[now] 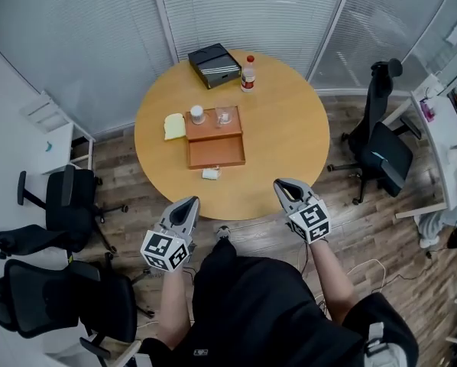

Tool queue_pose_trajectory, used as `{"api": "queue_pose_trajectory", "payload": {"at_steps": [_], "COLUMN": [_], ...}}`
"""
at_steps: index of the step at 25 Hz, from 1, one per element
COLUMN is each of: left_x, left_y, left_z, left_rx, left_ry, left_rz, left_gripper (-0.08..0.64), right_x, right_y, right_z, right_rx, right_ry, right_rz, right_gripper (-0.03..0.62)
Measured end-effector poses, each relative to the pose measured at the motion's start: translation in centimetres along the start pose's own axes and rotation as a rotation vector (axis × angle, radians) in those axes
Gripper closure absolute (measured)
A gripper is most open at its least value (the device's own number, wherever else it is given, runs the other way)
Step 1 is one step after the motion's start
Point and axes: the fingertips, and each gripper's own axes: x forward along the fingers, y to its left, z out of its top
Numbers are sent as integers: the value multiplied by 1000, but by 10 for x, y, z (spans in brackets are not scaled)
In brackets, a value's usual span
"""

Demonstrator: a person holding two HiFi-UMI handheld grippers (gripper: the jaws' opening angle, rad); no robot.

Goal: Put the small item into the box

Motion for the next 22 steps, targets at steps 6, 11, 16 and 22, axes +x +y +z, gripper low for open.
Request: {"api": "queue_pose_trajectory", "payload": {"at_steps": [6,11,16,22], "left_x": [32,58,74,86], "left_y": [34,47,65,81], "left_z": [-11,-12,-21,-31], "left_rx": [-61,-52,-51,-37], "left_ry": [35,72,131,186], "left_rz": [-34,-103,-165,-220], "left_gripper": [554,554,554,554], "right_x": [33,52,72,89], "right_y": [-4,-18,-26,-15], "right_z": [9,17,22,11], "right_rx": [-15,-18,14,-8], "right_ry": [30,40,40,76], "right_rz": [-10,-54,-110,-128], "right_gripper": [583,583,583,583]}}
